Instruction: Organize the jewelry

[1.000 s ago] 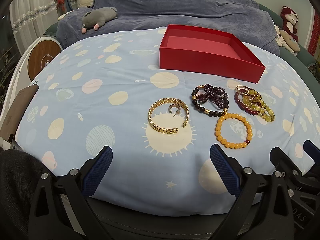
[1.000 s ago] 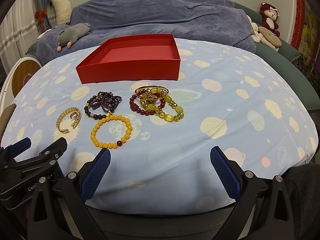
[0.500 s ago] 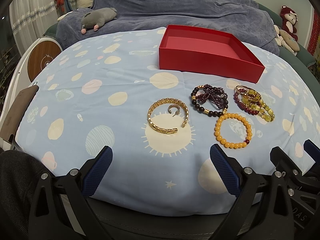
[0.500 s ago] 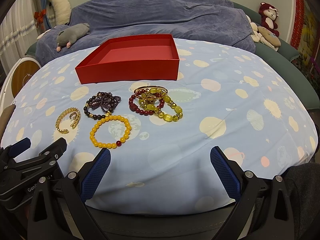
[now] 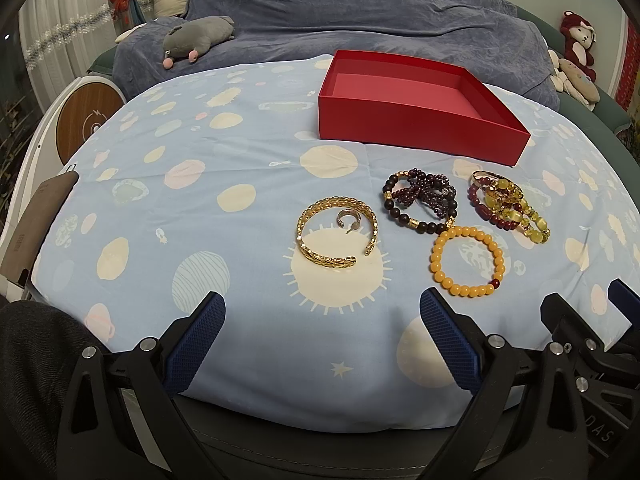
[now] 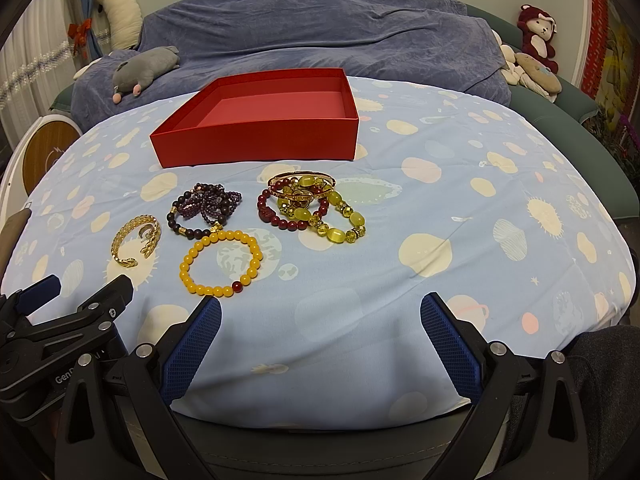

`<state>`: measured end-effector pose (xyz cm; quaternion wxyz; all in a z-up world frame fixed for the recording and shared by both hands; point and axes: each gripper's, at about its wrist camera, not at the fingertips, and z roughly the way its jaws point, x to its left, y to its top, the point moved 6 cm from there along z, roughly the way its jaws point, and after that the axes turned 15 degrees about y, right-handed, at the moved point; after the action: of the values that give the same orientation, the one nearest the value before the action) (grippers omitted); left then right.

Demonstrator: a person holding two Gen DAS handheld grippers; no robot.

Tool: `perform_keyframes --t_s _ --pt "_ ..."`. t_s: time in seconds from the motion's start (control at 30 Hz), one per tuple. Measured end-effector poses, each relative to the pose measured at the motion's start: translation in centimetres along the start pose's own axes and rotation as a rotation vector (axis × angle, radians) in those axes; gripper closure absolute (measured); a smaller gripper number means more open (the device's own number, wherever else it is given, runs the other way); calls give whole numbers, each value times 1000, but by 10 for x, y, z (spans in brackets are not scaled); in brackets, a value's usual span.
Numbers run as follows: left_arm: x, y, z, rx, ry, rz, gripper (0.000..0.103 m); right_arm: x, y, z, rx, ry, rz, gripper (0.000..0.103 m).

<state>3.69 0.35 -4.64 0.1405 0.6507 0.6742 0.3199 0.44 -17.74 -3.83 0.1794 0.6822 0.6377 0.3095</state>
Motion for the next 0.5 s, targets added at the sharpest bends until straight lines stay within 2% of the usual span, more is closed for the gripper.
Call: perform_keyframes --t_s 0.5 --pt "1 0 -1 -2 1 1 10 0 0 0 1 0 1 7"
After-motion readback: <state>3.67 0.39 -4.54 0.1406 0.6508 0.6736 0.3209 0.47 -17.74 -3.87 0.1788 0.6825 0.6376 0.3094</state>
